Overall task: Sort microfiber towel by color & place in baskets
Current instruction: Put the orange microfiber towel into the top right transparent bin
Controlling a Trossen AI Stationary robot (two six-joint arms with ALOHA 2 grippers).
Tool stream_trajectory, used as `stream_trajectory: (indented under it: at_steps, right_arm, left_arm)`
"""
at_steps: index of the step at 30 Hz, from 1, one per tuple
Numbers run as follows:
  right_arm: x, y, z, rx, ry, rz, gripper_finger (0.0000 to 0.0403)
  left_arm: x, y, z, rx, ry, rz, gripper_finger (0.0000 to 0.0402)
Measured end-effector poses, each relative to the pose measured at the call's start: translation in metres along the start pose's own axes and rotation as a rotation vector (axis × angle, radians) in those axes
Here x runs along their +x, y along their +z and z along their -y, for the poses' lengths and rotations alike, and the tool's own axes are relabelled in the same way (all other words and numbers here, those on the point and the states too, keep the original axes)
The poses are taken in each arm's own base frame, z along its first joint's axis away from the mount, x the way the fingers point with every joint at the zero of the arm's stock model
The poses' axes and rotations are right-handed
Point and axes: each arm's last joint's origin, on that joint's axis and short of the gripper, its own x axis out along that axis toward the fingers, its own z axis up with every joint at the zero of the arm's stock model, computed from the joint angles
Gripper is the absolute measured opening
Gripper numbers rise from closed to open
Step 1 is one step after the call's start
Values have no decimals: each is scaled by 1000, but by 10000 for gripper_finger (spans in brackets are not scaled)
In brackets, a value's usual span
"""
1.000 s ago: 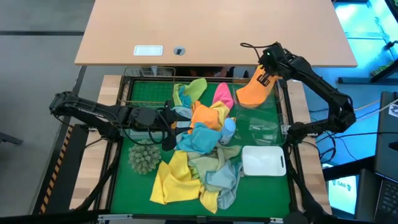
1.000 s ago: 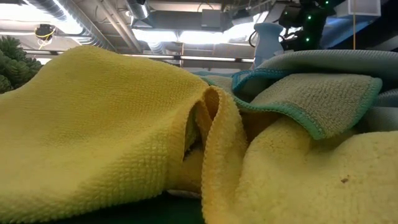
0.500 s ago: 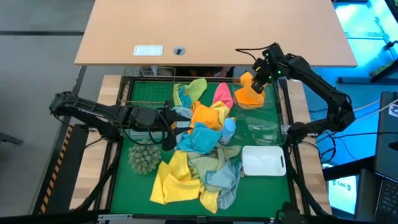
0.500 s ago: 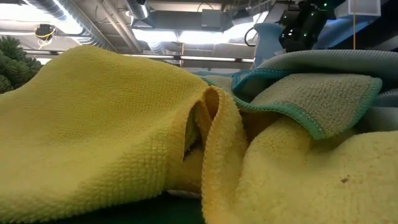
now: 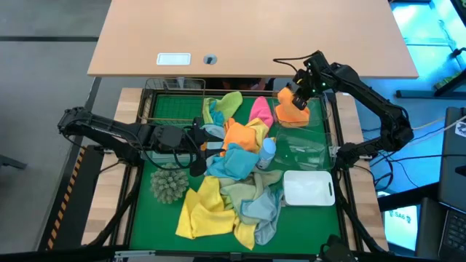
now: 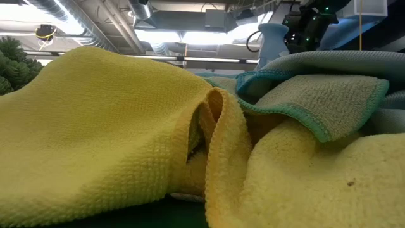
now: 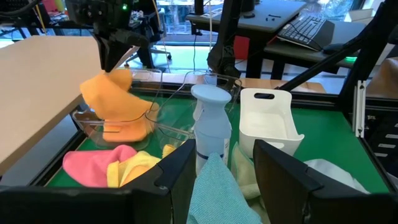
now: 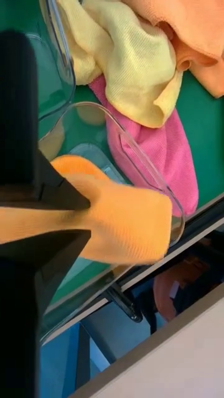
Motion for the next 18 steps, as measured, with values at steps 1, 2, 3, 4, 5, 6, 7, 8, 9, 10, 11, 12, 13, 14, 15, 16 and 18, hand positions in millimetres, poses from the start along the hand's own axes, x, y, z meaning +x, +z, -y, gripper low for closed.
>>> stream_trajectory:
  at_steps: [1,2,3,4,5,6,7,8,9,10,11,12,13,14,15,16,18]
  right_arm:
    - [0,0,0,0,-1,-1,76]
    - [0,0,0,0,-6,-3,85]
    - [0,0,0,-1,-19,-7,94]
    - [0,0,1,0,-31,-11,102]
    - [0,-1,1,0,-46,-18,110]
    - [0,-1,1,1,-60,-26,116]
    - [0,-2,2,1,-72,-36,122]
    - [0,-2,2,1,-87,-46,126]
    - [0,-3,2,2,-97,-58,129]
    - [-1,-4,2,3,-103,-70,130]
    - [-1,-4,2,4,-103,-73,131]
    - [-1,-4,2,3,-103,-74,130]
    - [-1,-4,2,4,-102,-76,130]
    - [-1,-5,2,4,-100,-81,129]
    - [-1,-5,2,4,-100,-83,128]
    - [-1,-5,2,4,-100,-82,127]
    - [-1,-5,2,4,-100,-81,127]
  left_arm:
    - [0,0,0,0,0,0,153]
    - [0,0,0,0,1,0,153]
    - [0,0,0,0,0,0,153]
    - [0,0,0,0,0,0,153]
    - [0,0,0,0,0,-1,153]
    - [0,0,0,1,0,-3,153]
    - [0,-1,0,2,1,-5,153]
    - [0,-1,0,3,1,-9,153]
    - [0,-2,0,6,2,-17,153]
    - [0,-3,0,11,4,-32,153]
    - [0,-5,-1,18,7,-51,153]
    - [0,-7,-1,22,11,-70,153]
    - [2,-9,-2,24,18,-87,153]
    - [4,-11,-3,27,25,-103,153]
    - [5,-13,-5,32,33,-122,153]
    - [7,-16,-5,39,40,-141,153]
    - [13,-20,-8,47,58,-178,153]
